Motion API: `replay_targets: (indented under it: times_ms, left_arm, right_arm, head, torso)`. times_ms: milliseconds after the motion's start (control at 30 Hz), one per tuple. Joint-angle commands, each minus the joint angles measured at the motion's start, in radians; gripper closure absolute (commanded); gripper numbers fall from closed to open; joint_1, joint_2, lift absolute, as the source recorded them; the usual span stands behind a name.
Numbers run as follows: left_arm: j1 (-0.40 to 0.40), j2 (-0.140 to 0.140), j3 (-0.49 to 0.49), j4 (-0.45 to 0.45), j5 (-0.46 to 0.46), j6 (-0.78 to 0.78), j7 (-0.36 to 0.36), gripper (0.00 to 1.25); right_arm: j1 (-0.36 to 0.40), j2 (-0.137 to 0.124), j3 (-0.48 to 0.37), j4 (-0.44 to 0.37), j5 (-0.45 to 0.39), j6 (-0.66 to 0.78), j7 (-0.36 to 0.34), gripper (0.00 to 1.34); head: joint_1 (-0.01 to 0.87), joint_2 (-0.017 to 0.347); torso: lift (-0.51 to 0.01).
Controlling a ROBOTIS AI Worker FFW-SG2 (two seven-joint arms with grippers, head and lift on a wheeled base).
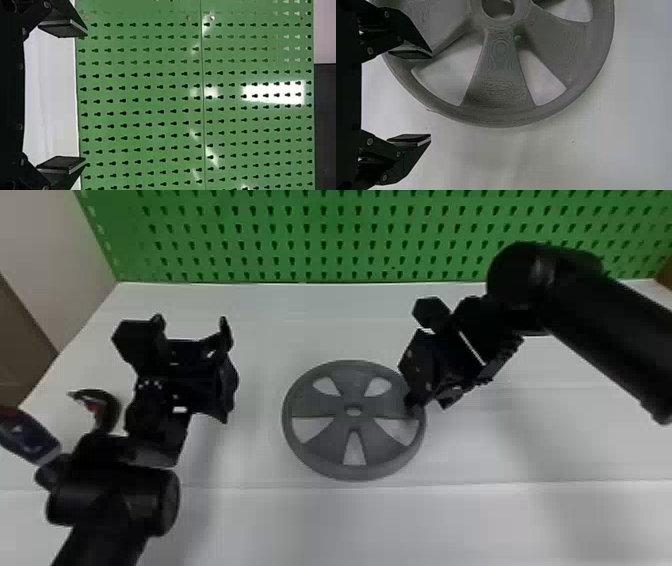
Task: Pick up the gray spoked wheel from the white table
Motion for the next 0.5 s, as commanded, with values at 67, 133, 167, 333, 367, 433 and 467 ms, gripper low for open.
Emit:
replay_targets:
  times_ms: [67, 133, 167, 333, 367, 433, 467]
  left_arm:
    - [-0.002, -0.001, -0.002, 0.0, -0.004, 0.0, 0.003, 0.15]
    - [-0.002, -0.001, 0.0, 0.0, -0.004, 0.0, 0.003, 0.15]
    - [-0.002, -0.001, -0.002, 0.0, -0.004, 0.0, 0.005, 0.15]
    - [-0.003, 0.001, -0.002, 0.0, -0.007, 0.0, 0.005, 0.15]
    - [-0.003, 0.001, -0.002, 0.0, -0.007, 0.0, 0.005, 0.15]
    - [-0.003, 0.001, -0.002, 0.0, -0.007, 0.0, 0.005, 0.15]
    - [-0.003, 0.001, -0.002, 0.0, -0.007, 0.0, 0.006, 0.15]
  right_arm:
    - [-0.002, -0.004, 0.006, 0.025, -0.046, -0.003, 0.0, 0.51]
    - [-0.004, -0.004, 0.007, 0.044, -0.067, -0.005, 0.0, 0.51]
    - [-0.004, -0.005, 0.007, 0.058, -0.09, -0.005, 0.0, 0.51]
    - [-0.017, 0.001, 0.039, 0.125, -0.164, 0.0, 0.0, 0.51]
    - [-0.02, 0.004, 0.045, 0.134, -0.169, 0.003, 0.0, 0.51]
    - [-0.024, 0.007, 0.045, 0.15, -0.172, 0.014, 0.0, 0.51]
    - [-0.025, 0.007, 0.047, 0.151, -0.172, 0.014, 0.0, 0.51]
  head:
    - [0.806, 0.044]
    - [0.806, 0.044]
    - [0.806, 0.044]
    - [0.806, 0.044]
    - [0.806, 0.044]
    - [0.806, 0.044]
    - [0.806, 0.044]
  torso:
    - [-0.098]
    - [-0.098]
    - [-0.098]
    - [-0.098]
    - [-0.098]
    - [-0.098]
    - [-0.098]
